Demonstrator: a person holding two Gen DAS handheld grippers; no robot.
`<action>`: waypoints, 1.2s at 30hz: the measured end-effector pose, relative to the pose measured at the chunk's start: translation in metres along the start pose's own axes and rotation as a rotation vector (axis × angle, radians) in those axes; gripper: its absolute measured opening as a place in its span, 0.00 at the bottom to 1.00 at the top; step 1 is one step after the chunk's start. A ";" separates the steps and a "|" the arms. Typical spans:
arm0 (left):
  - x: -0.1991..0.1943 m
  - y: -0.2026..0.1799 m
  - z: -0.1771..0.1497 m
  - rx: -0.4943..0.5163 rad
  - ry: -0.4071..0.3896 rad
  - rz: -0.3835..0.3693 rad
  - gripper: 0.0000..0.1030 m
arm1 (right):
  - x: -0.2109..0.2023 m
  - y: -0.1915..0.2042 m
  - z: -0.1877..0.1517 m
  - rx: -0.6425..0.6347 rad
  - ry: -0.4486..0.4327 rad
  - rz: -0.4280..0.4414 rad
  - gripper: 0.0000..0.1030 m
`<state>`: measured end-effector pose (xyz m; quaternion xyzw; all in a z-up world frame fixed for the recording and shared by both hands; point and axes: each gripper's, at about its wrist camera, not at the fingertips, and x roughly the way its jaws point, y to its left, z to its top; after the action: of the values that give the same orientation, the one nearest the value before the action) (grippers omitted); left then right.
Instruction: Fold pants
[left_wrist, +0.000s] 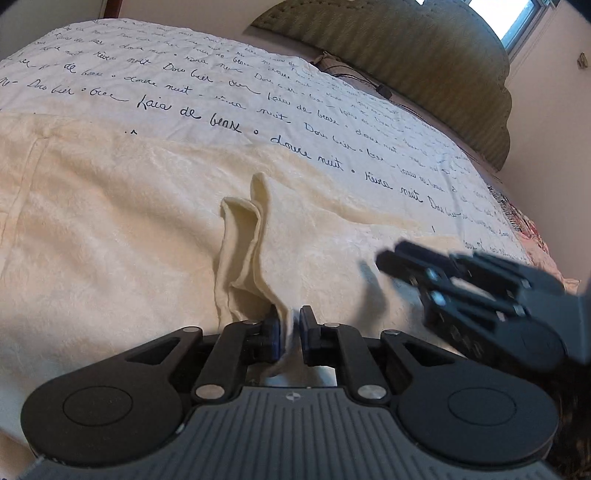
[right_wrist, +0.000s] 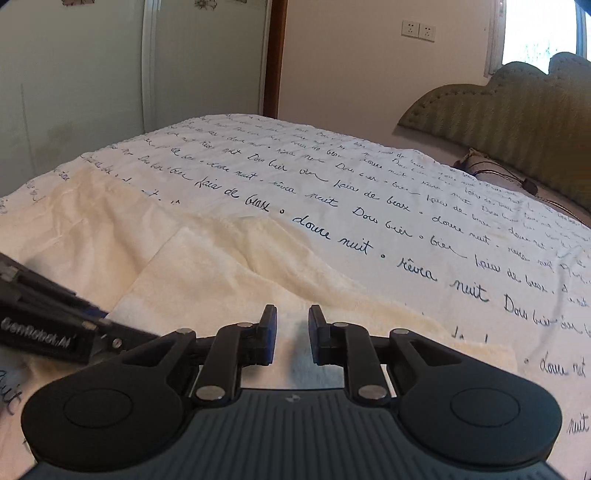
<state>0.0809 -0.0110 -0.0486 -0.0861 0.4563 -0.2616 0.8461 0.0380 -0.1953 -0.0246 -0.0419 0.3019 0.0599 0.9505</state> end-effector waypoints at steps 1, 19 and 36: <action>-0.001 -0.001 0.000 0.000 0.002 -0.003 0.21 | -0.009 0.000 -0.006 0.009 -0.004 0.004 0.18; -0.007 -0.052 0.047 0.244 -0.144 0.161 0.54 | -0.043 0.040 -0.046 0.079 -0.041 0.142 0.28; -0.004 -0.039 0.027 0.335 -0.212 0.367 0.62 | -0.056 -0.024 -0.045 0.073 -0.023 -0.107 0.31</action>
<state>0.0867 -0.0440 -0.0156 0.1123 0.3235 -0.1651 0.9249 -0.0295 -0.2289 -0.0277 -0.0226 0.2903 -0.0013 0.9567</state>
